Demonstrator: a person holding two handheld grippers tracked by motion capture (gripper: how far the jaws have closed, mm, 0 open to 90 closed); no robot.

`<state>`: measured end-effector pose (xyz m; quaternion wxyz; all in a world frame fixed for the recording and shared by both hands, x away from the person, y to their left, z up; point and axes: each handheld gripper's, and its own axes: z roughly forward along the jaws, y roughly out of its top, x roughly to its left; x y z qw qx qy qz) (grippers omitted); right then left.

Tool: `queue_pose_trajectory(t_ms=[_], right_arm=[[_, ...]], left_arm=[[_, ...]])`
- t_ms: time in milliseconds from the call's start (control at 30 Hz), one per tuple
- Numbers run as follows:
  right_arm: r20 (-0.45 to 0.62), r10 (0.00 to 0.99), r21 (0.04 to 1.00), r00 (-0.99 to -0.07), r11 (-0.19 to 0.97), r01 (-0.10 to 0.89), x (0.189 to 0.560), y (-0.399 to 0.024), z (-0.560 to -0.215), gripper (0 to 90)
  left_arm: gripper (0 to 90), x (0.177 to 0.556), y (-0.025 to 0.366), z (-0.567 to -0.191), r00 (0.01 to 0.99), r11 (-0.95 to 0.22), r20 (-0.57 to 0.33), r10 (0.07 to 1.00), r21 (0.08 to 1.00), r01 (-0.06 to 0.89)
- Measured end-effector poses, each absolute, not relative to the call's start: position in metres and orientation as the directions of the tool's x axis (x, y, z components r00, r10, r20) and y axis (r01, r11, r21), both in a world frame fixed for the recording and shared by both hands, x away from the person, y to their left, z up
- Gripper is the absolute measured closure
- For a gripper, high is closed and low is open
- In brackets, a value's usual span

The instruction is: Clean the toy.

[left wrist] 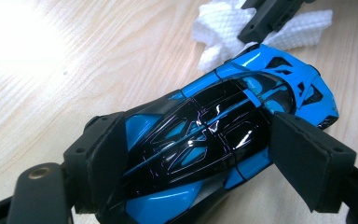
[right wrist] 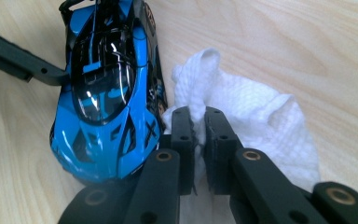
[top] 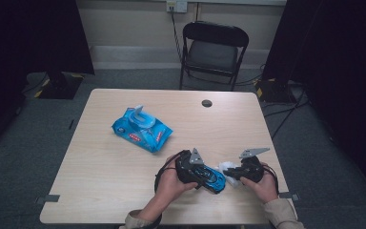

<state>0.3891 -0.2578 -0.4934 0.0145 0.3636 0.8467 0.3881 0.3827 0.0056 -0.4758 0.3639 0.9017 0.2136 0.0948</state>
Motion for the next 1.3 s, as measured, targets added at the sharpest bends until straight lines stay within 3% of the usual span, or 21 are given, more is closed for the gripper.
queue_pose_trajectory(t_ms=[400, 600, 867, 1033, 1067, 1300], right_arm=[[0.197, 0.637, 0.666, -0.745, 0.471, 0.578, 0.382, -0.262, -0.490, 81.1], [0.179, 0.673, 0.670, -0.718, 0.451, 0.590, 0.381, -0.270, -0.486, 67.4], [0.171, 0.709, 0.675, -0.684, 0.421, 0.606, 0.383, -0.280, -0.488, 61.9], [0.119, 0.714, 0.676, -0.690, 0.450, 0.583, 0.384, -0.279, -0.490, 71.2], [0.088, 0.717, 0.677, -0.691, 0.466, 0.570, 0.383, -0.278, -0.491, 78.8], [0.059, 0.726, 0.655, -0.686, 0.490, 0.575, 0.382, -0.270, -0.488, 85.7]], left_arm=[[19.6, 0.383, 0.005, -0.475, 0.890, -0.647, 0.016, 0.455, 0.693, 0.318], [19.6, 0.383, 0.005, -0.475, 0.890, -0.648, 0.017, 0.456, 0.692, 0.319], [19.6, 0.383, 0.005, -0.475, 0.890, -0.649, 0.016, 0.455, 0.691, 0.320], [19.7, 0.383, 0.005, -0.475, 0.890, -0.649, 0.016, 0.455, 0.691, 0.319], [19.7, 0.383, 0.005, -0.475, 0.891, -0.649, 0.016, 0.455, 0.691, 0.319], [19.6, 0.383, 0.005, -0.475, 0.891, -0.647, 0.015, 0.454, 0.692, 0.319]])
